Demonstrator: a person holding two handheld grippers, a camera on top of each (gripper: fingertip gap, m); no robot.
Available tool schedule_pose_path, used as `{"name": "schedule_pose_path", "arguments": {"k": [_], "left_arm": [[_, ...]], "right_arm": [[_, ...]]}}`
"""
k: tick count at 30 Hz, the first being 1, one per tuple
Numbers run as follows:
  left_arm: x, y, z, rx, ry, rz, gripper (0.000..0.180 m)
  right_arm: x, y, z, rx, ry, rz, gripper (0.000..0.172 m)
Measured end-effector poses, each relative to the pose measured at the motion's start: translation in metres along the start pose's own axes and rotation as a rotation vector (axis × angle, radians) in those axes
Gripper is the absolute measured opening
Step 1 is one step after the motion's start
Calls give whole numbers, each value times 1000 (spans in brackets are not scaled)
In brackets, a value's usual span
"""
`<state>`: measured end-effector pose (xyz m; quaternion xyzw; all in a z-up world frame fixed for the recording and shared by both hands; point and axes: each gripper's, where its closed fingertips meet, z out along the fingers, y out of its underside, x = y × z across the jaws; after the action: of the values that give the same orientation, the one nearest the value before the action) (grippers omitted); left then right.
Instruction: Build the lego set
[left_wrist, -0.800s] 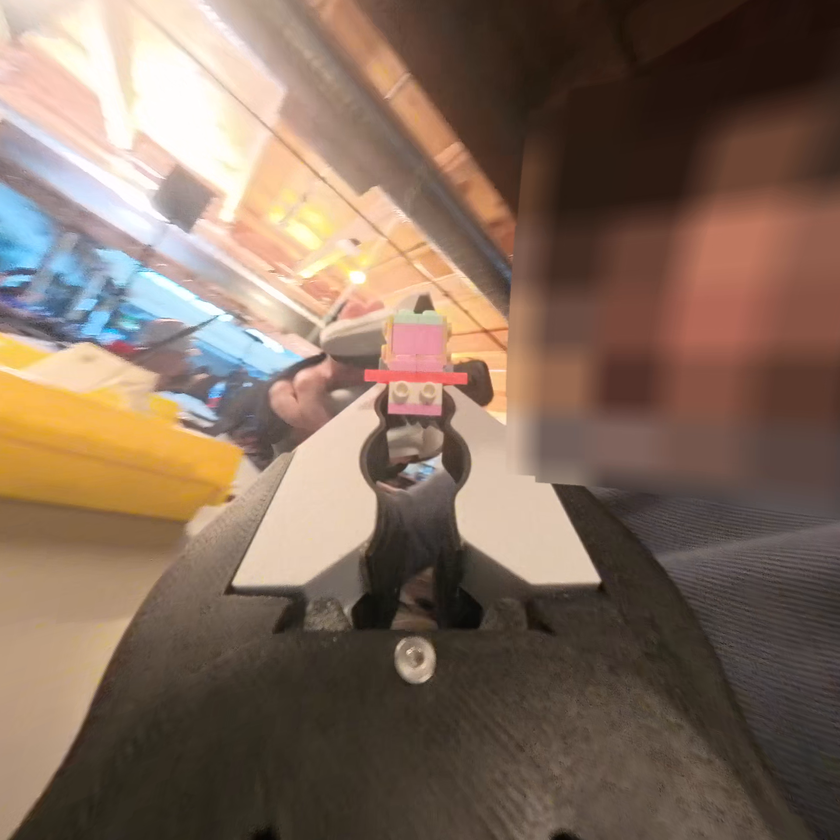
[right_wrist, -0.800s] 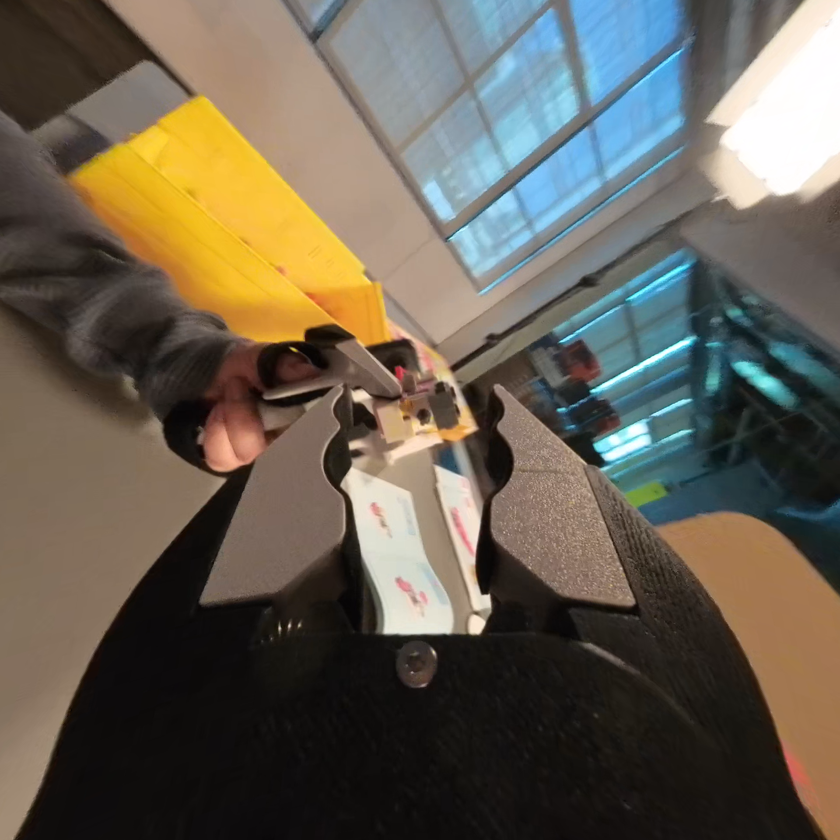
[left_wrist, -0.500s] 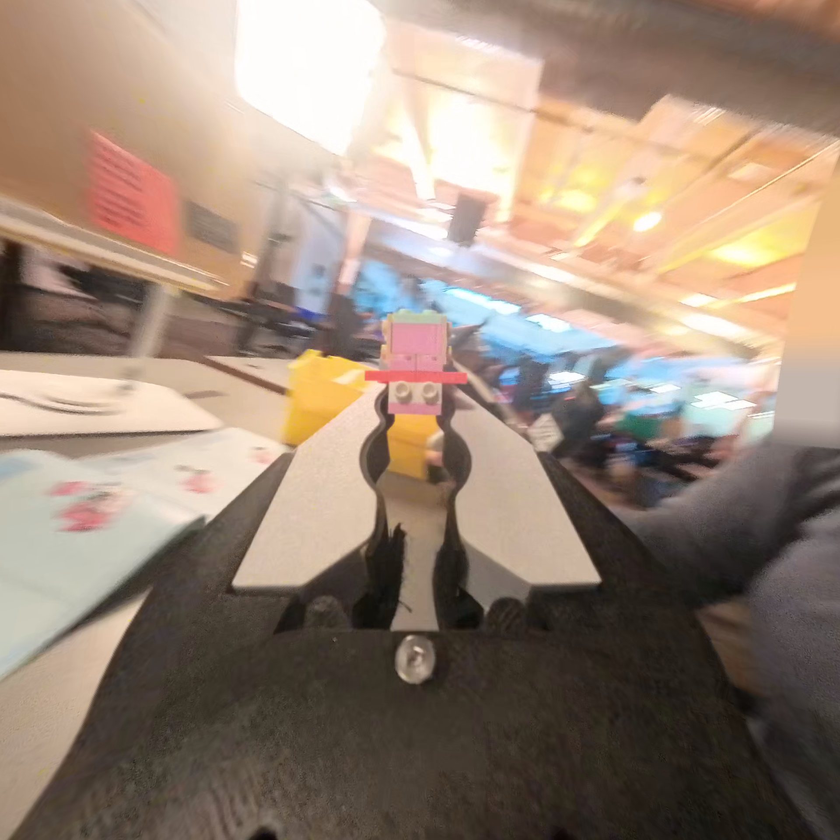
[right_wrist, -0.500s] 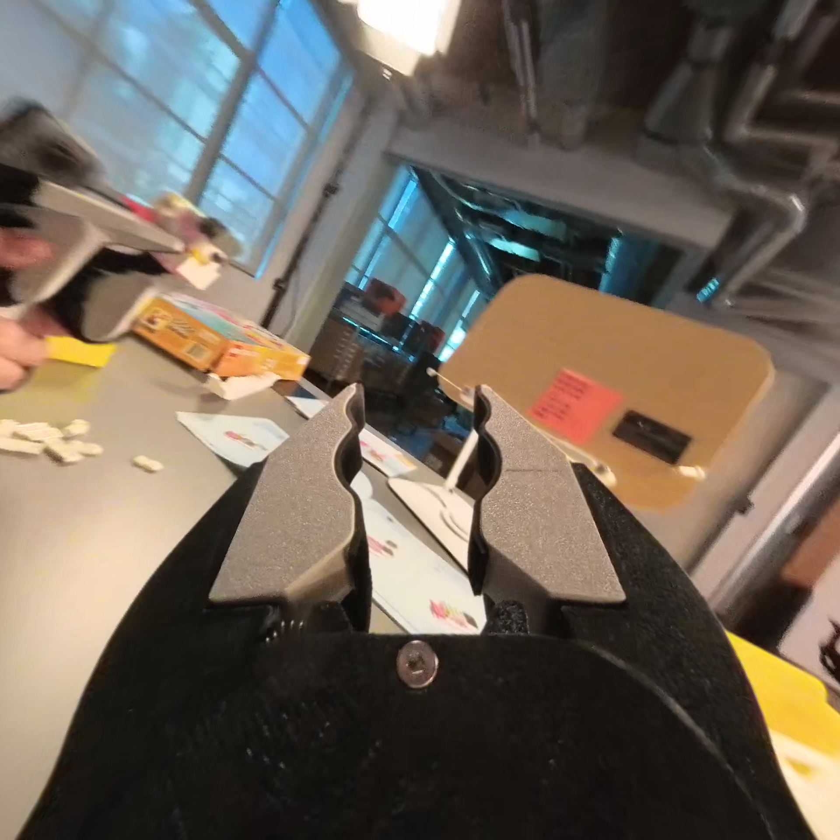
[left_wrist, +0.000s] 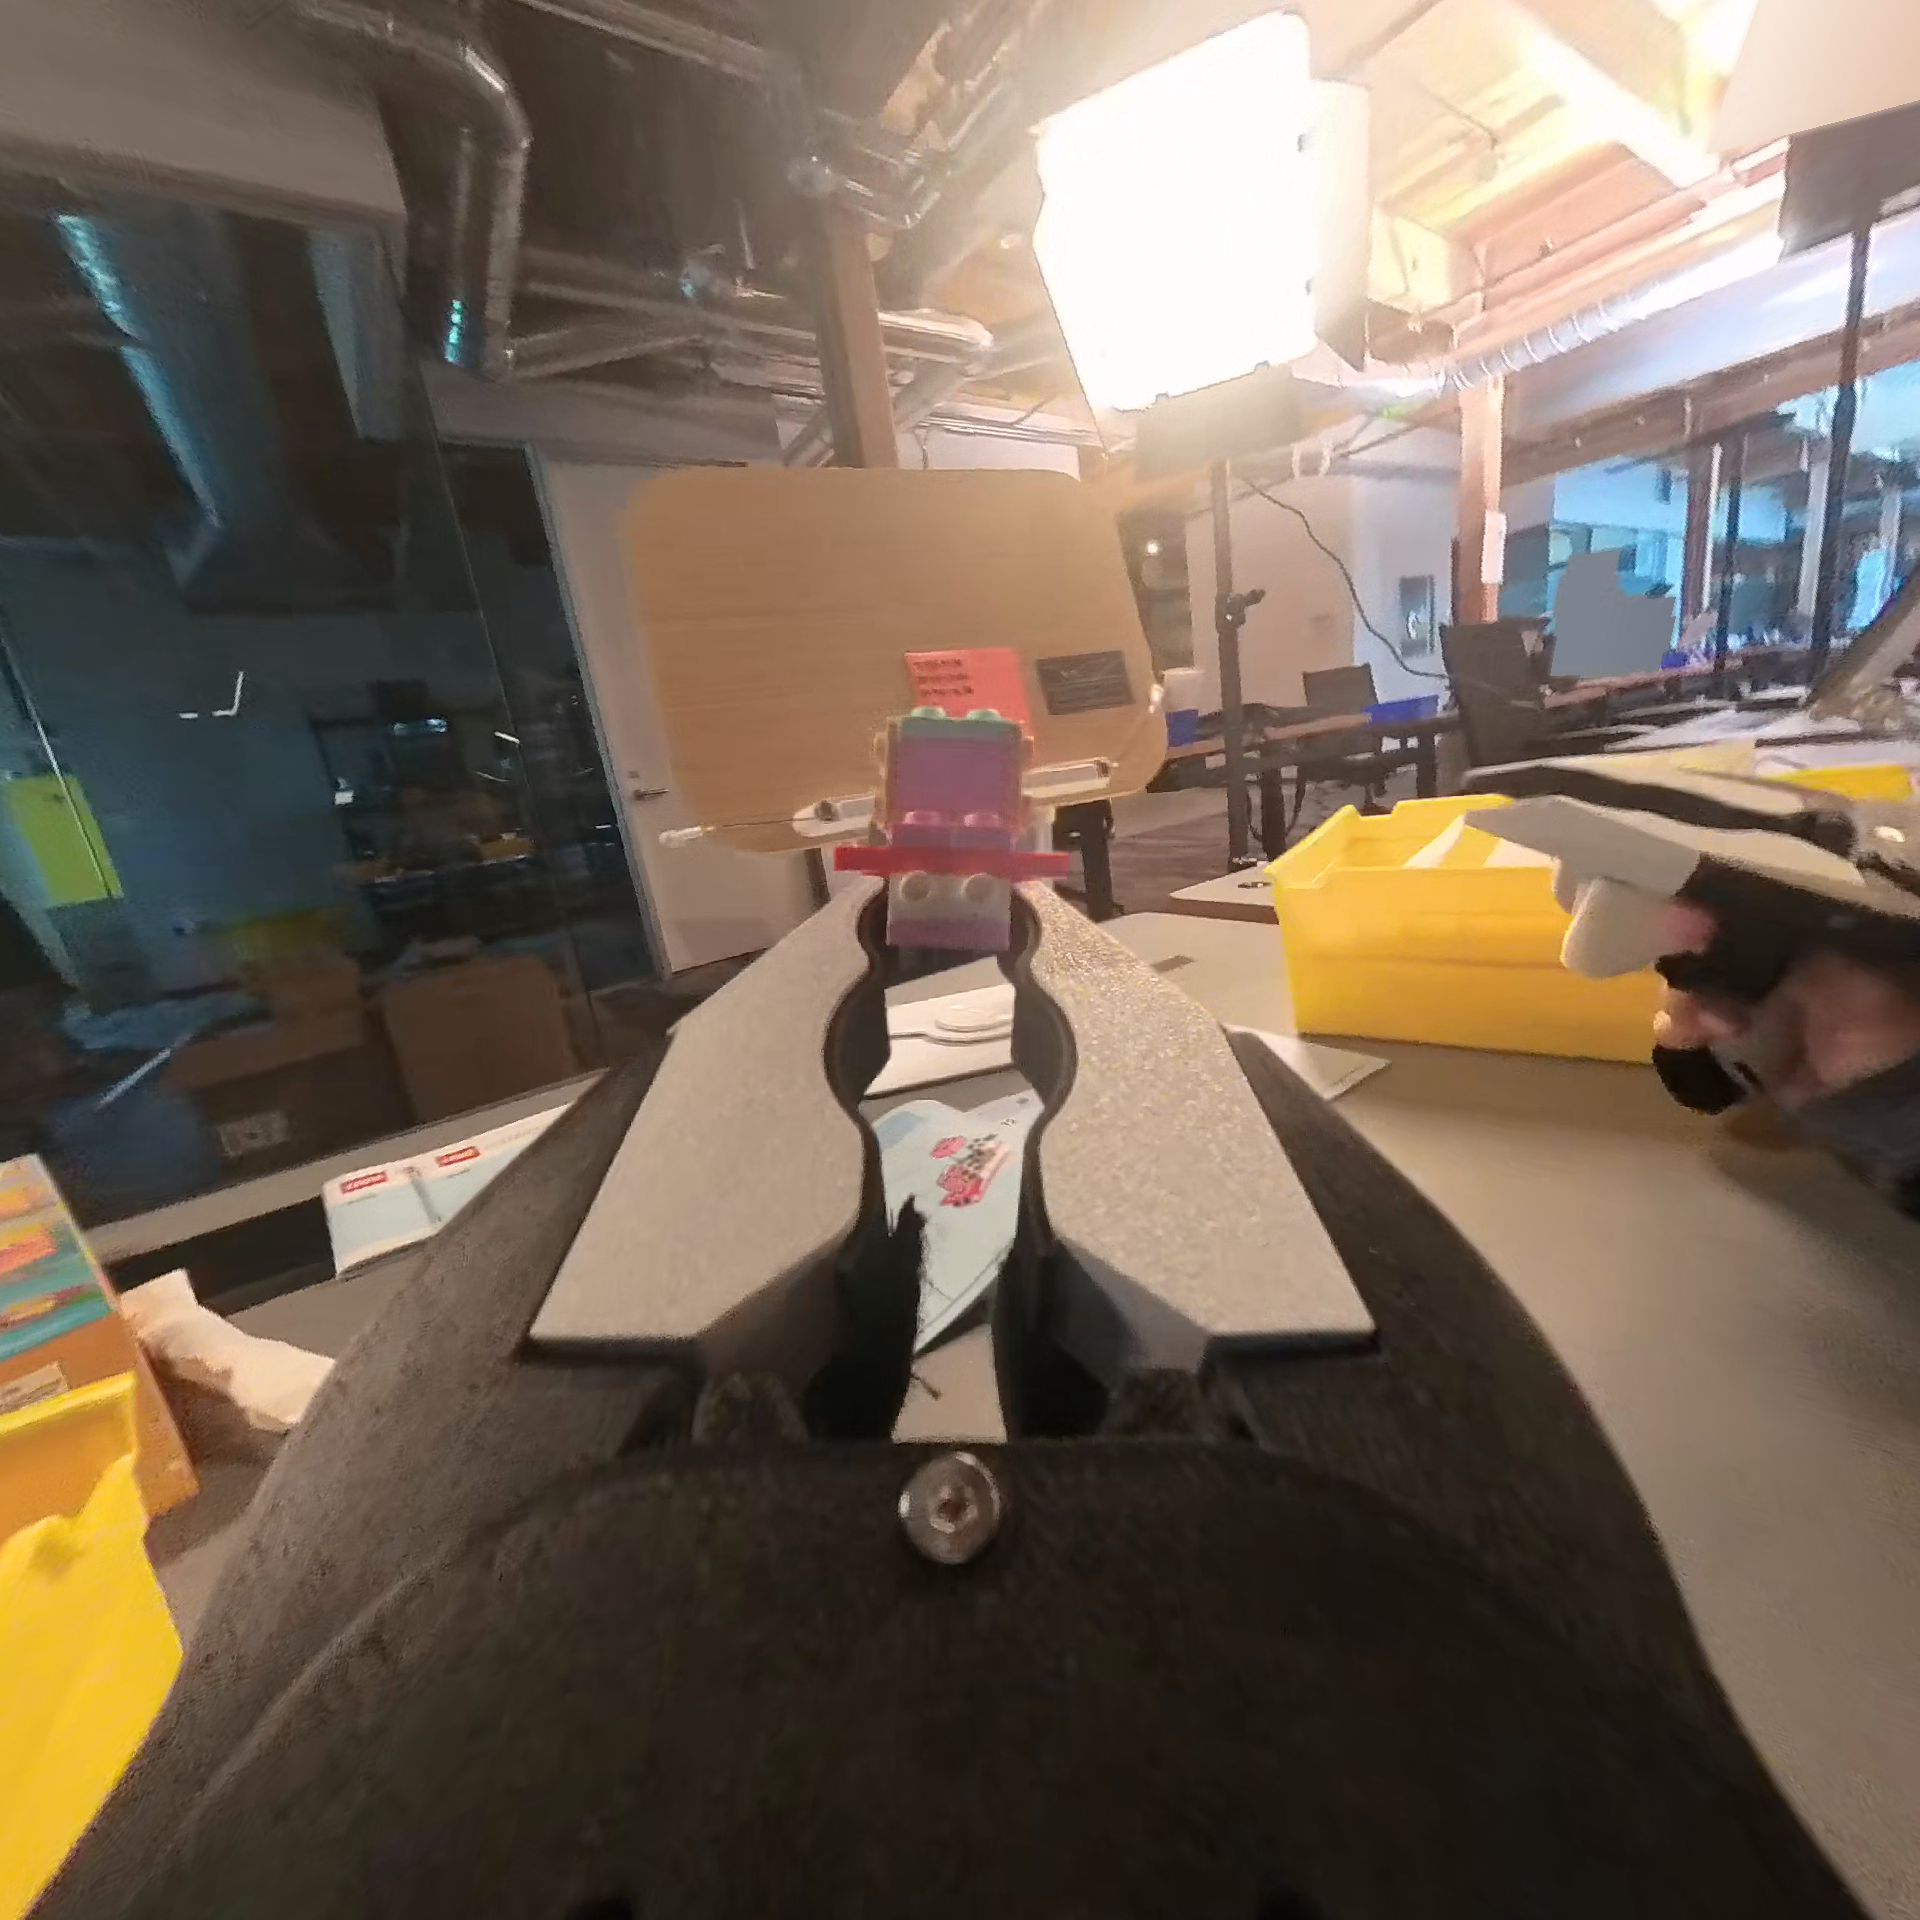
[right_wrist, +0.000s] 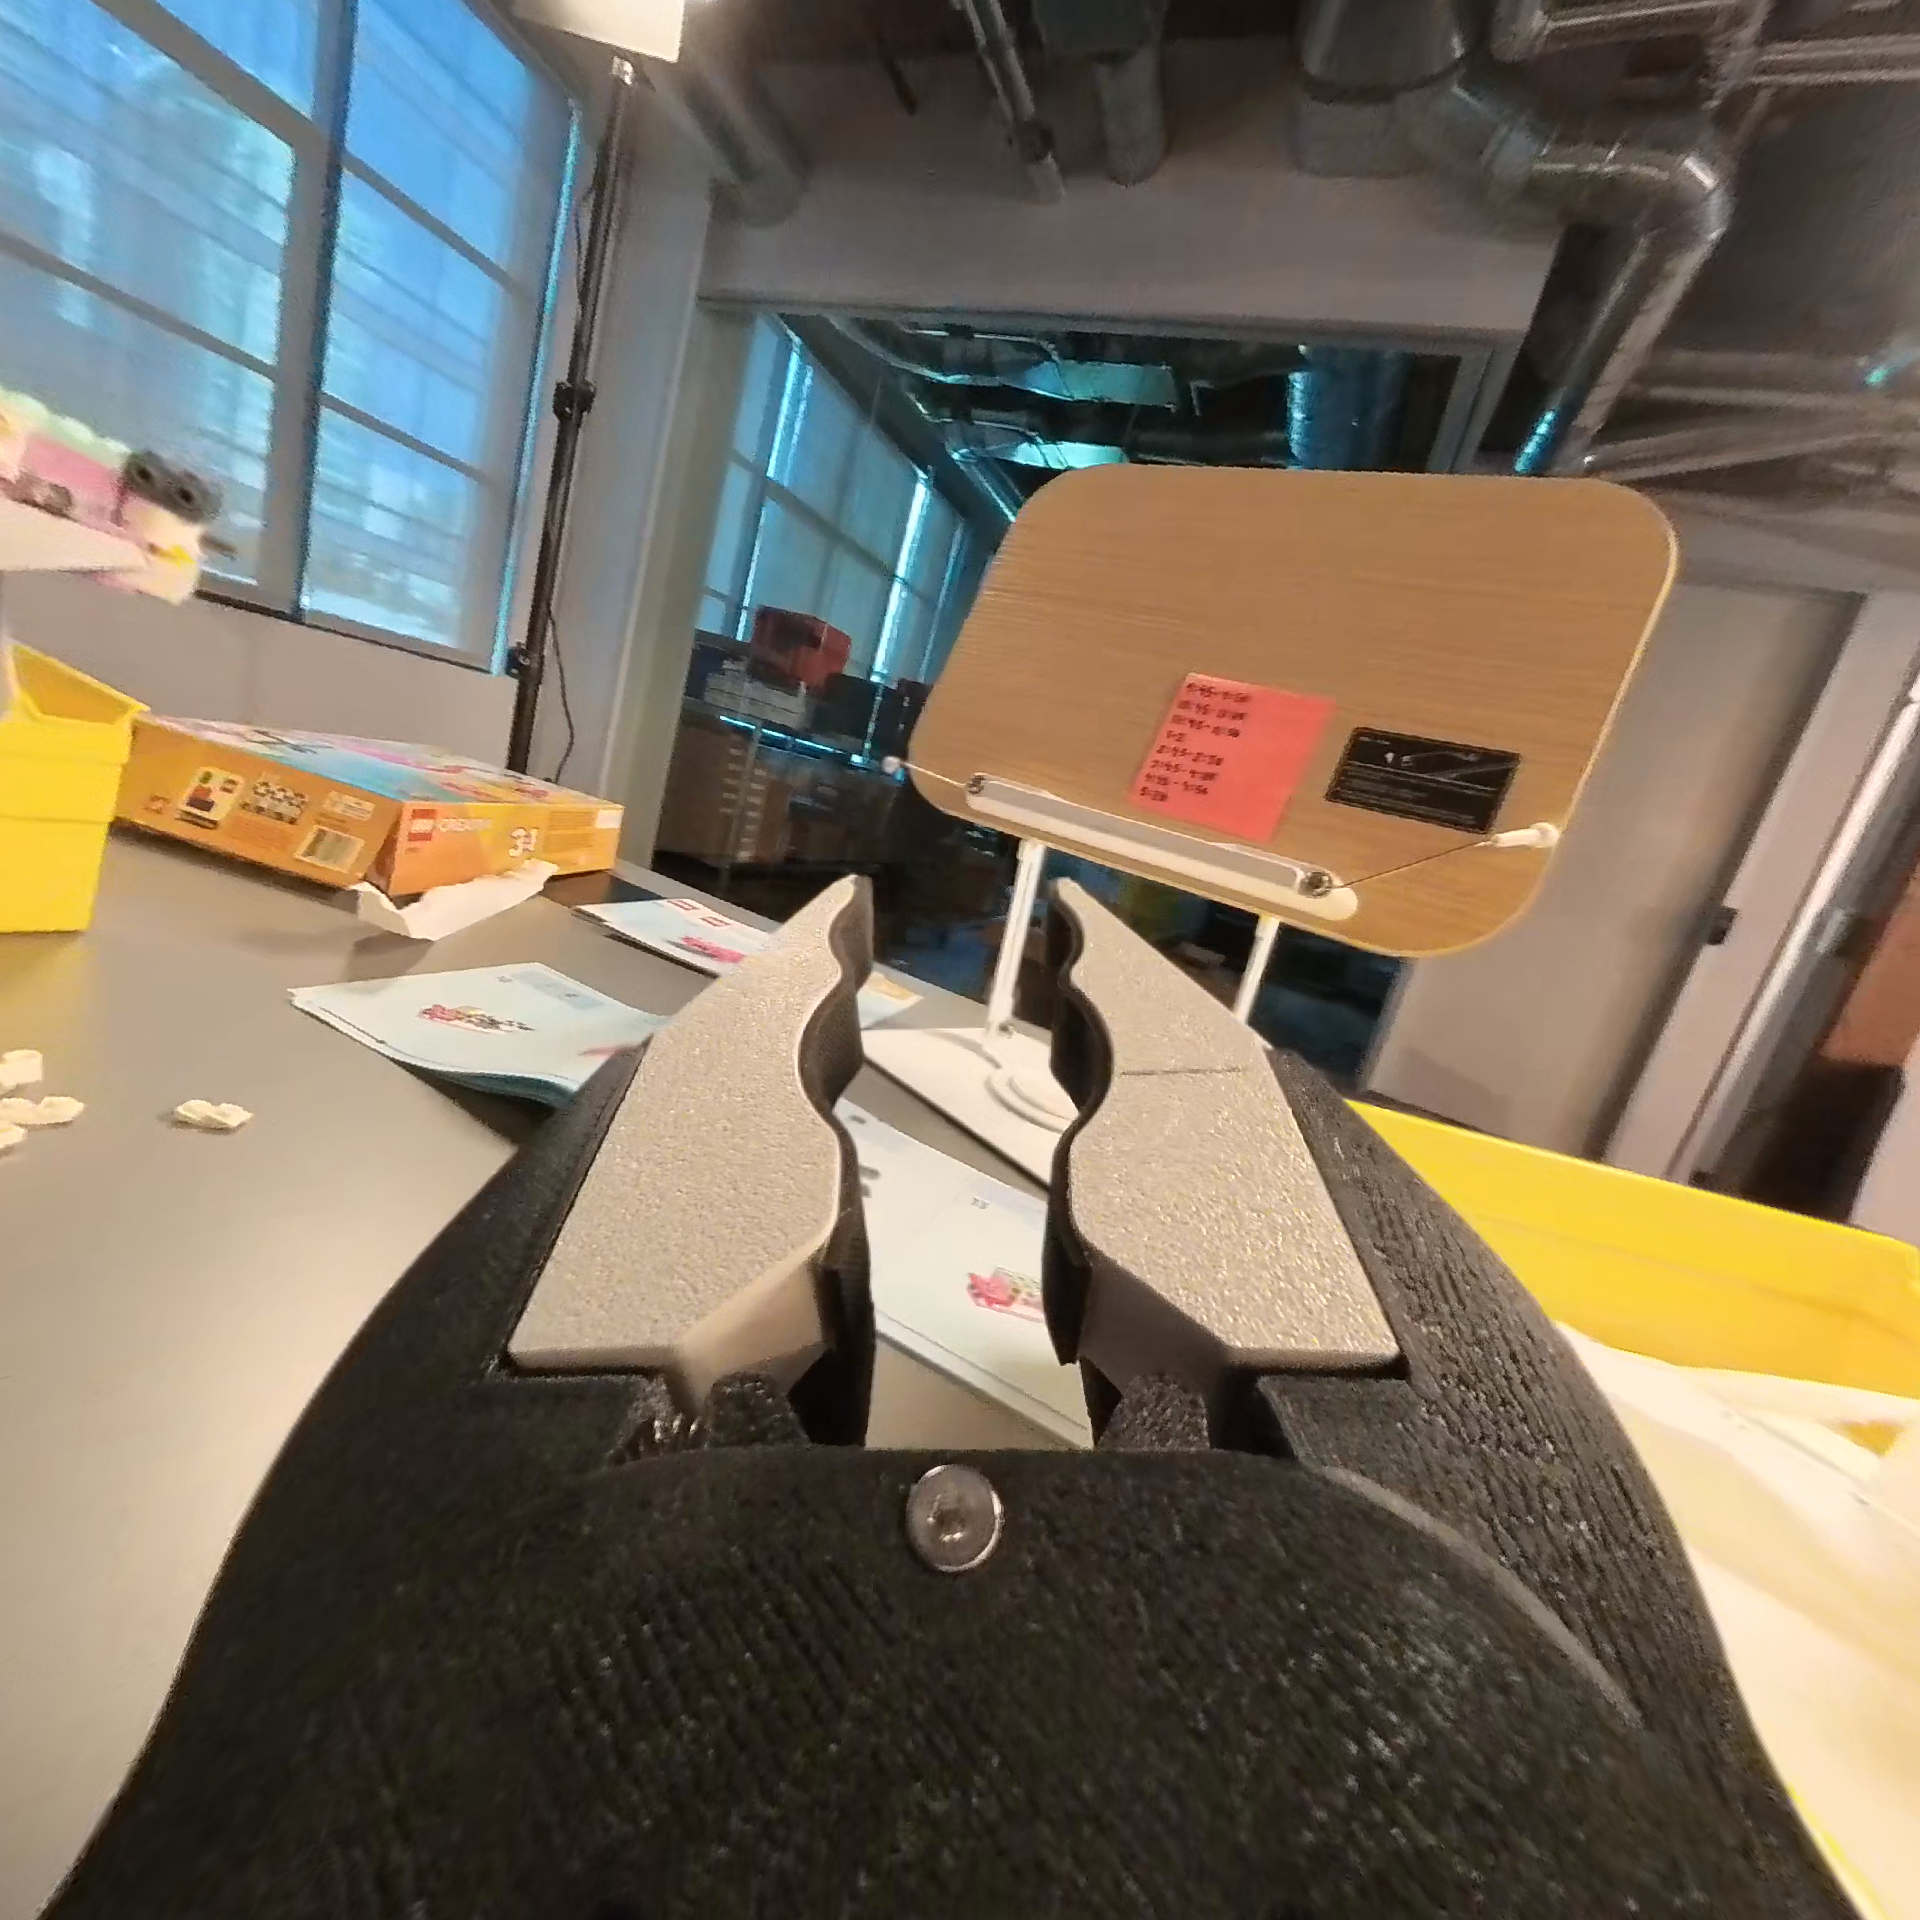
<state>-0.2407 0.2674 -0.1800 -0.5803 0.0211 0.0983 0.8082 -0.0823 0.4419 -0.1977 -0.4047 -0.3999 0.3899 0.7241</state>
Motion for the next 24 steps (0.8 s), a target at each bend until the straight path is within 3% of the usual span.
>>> {"name": "schedule_pose_path", "arguments": {"k": [5, 7, 9, 11, 15, 24], "left_arm": [[33, 10, 5, -42, 119, 101, 16], [65, 16, 5, -56, 314, 64, 17], [109, 20, -4, -113, 644, -189, 17], [128, 24, -9, -182, 800, -382, 16], [143, 36, -15, -244, 878, -385, 16], [142, 36, -15, -254, 891, -448, 16]], "right_arm": [[-13, 11, 6, -70, -59, -21, 30], [-35, 13, 8, -84, -184, 5, 28], [-62, 8, 6, -75, -348, 98, 28], [-88, -2, -1, -63, -530, 245, 30], [-123, -23, -15, -65, -809, 524, 37], [-151, -29, -31, -130, -1014, 635, 35]]}}
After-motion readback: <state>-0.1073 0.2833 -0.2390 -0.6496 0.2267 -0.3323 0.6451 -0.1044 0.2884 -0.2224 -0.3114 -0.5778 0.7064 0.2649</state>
